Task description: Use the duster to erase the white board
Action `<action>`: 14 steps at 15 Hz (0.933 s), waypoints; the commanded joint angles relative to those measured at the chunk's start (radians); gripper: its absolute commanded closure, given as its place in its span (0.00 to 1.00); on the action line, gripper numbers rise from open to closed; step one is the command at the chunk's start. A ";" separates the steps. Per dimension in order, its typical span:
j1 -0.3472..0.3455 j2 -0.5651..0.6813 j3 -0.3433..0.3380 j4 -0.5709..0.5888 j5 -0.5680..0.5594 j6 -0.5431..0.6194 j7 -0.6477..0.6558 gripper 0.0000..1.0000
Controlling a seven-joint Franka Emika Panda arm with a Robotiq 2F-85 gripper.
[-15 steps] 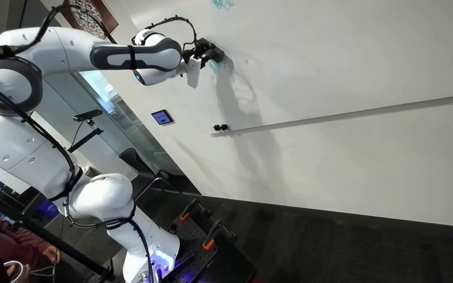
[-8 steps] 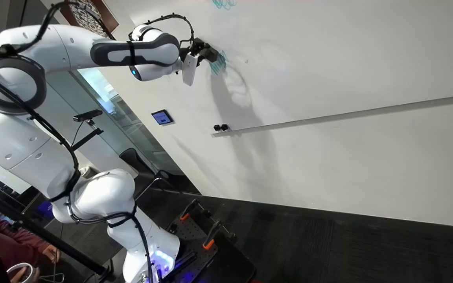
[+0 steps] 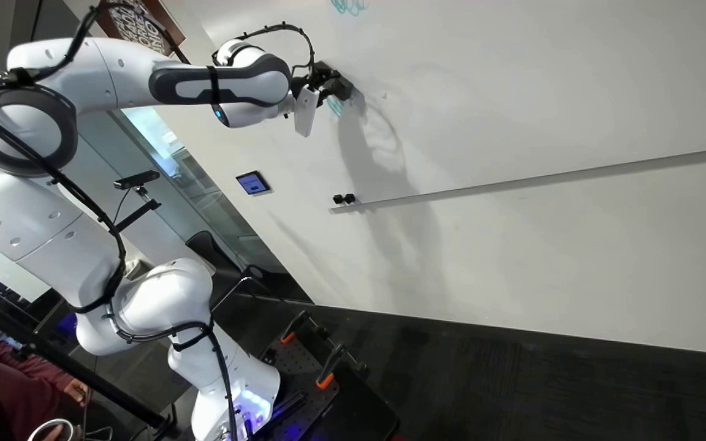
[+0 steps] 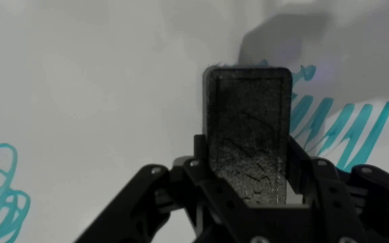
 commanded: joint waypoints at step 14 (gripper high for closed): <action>0.871 -0.378 -0.841 -0.151 0.000 -0.028 -0.335 0.69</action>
